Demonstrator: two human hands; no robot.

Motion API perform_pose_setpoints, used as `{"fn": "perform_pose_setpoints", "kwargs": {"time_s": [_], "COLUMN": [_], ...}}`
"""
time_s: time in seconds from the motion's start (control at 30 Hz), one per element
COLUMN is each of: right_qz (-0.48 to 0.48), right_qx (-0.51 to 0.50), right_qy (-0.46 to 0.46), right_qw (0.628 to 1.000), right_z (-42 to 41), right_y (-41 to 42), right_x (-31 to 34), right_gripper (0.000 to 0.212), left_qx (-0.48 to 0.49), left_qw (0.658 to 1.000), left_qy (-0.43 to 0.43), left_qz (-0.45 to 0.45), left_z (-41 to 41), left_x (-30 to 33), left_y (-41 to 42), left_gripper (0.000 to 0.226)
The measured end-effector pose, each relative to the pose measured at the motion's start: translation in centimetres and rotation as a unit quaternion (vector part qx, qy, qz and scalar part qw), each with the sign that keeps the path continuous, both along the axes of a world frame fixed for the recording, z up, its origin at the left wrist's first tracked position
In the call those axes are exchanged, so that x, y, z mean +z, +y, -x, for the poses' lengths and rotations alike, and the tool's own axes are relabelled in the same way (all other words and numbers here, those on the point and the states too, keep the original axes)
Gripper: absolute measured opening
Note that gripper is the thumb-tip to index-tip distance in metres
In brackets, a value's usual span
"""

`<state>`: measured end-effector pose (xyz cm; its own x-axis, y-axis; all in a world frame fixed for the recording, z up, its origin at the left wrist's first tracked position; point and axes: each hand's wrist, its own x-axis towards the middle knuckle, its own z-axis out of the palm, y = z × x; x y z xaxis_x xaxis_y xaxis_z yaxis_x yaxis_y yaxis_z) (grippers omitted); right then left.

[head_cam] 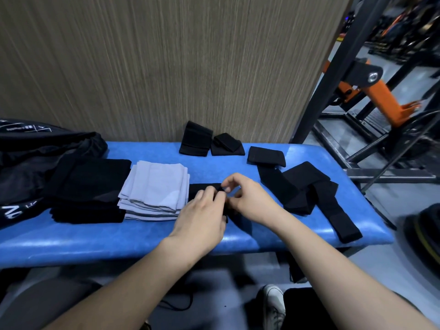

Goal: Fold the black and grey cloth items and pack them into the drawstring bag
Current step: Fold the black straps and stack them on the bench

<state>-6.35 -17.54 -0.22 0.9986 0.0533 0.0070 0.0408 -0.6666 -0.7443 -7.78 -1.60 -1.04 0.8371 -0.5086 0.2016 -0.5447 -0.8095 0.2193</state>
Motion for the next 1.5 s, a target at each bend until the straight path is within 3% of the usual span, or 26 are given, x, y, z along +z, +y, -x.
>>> {"fn": "perform_pose_setpoints", "kwargs": {"time_s": [0.3, 0.53, 0.7, 0.97, 1.1, 1.23, 1.4, 1.5], "right_qz": [0.012, 0.067, 0.179, 0.183, 0.133, 0.095, 0.094, 0.063], "right_qx": [-0.086, -0.176, -0.199, -0.209, -0.204, -0.193, -0.19, -0.212], "right_qy": [-0.059, -0.081, -0.073, -0.044, -0.01, 0.01, 0.023, 0.002], "right_qw": [0.994, 0.979, 0.961, 0.959, 0.97, 0.977, 0.977, 0.975], "right_z": [1.6, 1.1, -0.3, -1.7, -2.3, -2.3, -1.6, -1.2], "right_y": [-4.6, -9.4, -11.1, -10.3, -10.0, -9.7, -9.9, -10.3], "right_x": [0.9, 1.4, 0.5, 0.1, 0.2, 0.5, 1.2, 1.5], "right_gripper": [0.012, 0.01, 0.035, 0.06, 0.05, 0.03, 0.025, 0.023], "left_qx": [-0.013, 0.012, 0.019, 0.018, 0.033, 0.037, 0.053, 0.062], "left_qw": [0.999, 0.992, 0.987, 0.987, 0.992, 0.995, 0.979, 0.963], "left_qy": [-0.015, 0.027, 0.02, 0.029, 0.047, -0.014, -0.063, -0.019], "left_qz": [0.044, 0.126, 0.16, 0.158, 0.114, 0.091, 0.189, 0.263], "left_z": [-1.1, -5.8, -8.5, -11.5, -13.5, -13.6, -12.1, -10.6], "left_x": [0.5, 1.7, 0.6, -1.1, -1.4, -1.7, 0.1, 2.1], "left_y": [-3.6, -7.9, -11.1, -14.2, -14.1, -14.5, -14.5, -14.0], "left_gripper": [0.034, 0.028, 0.027, 0.048, 0.049, 0.029, 0.018, 0.017]}}
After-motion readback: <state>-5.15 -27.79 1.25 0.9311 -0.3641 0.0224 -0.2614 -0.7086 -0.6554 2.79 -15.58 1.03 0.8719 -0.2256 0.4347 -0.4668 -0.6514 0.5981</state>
